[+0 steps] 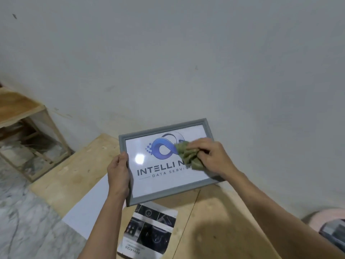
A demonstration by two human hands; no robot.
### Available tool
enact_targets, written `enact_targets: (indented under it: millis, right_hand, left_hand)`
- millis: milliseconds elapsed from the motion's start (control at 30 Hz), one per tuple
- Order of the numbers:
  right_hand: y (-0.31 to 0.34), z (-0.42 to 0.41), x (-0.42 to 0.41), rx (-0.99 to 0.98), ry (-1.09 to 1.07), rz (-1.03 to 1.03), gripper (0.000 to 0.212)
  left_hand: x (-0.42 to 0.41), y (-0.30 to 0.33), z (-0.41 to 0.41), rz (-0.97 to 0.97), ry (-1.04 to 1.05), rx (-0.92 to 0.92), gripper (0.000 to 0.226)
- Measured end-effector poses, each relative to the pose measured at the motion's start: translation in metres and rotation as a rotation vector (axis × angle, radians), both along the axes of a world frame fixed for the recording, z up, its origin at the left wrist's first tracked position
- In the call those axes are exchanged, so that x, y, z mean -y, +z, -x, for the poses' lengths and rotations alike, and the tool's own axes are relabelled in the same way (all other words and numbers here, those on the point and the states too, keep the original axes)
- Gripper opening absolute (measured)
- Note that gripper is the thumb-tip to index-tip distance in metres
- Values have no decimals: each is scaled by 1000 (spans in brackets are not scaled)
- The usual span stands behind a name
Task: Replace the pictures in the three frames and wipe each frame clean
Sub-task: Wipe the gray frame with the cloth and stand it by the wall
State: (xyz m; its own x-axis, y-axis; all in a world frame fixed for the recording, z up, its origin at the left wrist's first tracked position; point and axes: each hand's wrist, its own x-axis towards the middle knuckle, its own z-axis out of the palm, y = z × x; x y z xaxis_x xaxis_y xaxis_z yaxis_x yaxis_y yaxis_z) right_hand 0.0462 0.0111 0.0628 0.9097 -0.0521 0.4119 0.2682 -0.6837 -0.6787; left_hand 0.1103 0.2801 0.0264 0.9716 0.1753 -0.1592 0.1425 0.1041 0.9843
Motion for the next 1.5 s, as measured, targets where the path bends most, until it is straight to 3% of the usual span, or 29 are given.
enact_targets:
  millis: [100, 233, 333, 467, 667, 733, 800, 900, 933, 1033, 1200, 1300, 1400, 1500]
  right_hand:
    - [25, -41, 35, 201, -117, 224, 41]
    - [-28, -21, 41, 49, 39, 387, 35]
    - [-73, 8, 46, -184, 163, 340, 34]
    - [-91, 8, 23, -307, 93, 263, 36]
    - [-69, 12, -113, -348, 548, 125, 42]
    - [-53, -1, -115, -351, 518, 18, 46]
    - [-23, -26, -90, -198, 354, -92, 47]
    - [16, -68, -31, 257, 64, 176, 42]
    - [18, -80, -14, 285, 13, 325, 39]
    - [-20, -86, 8, 50, 73, 599, 34]
    - [-106, -24, -12, -270, 207, 428, 39]
    - [-127, -14, -50, -282, 145, 261, 42]
    - [-130, -5, -118, -220, 328, 192, 38]
    - [-128, 6, -167, -284, 500, 158, 41]
  left_hand:
    - [8, 5, -7, 46, 37, 41, 29]
    - [6, 4, -7, 23, 129, 61, 34]
    - [4, -5, -7, -21, 169, 41, 35]
    - [10, -21, -1, -62, 169, -12, 35]
    - [15, -36, 7, -31, 190, -78, 32]
    - [14, -34, 8, -14, 188, -65, 32]
    - [3, -33, 6, -6, 194, -52, 32]
    - [-16, -28, 6, -27, 204, -31, 33]
    - [-20, -26, 7, -21, 211, -28, 33]
    - [-30, -26, 8, 18, 258, -37, 33]
    - [-56, -43, 11, 35, 361, -78, 32]
    - [-59, -56, 12, 47, 387, -115, 33]
    - [-50, -64, 10, 68, 394, -138, 32]
    - [-45, -72, 11, 57, 363, -153, 31]
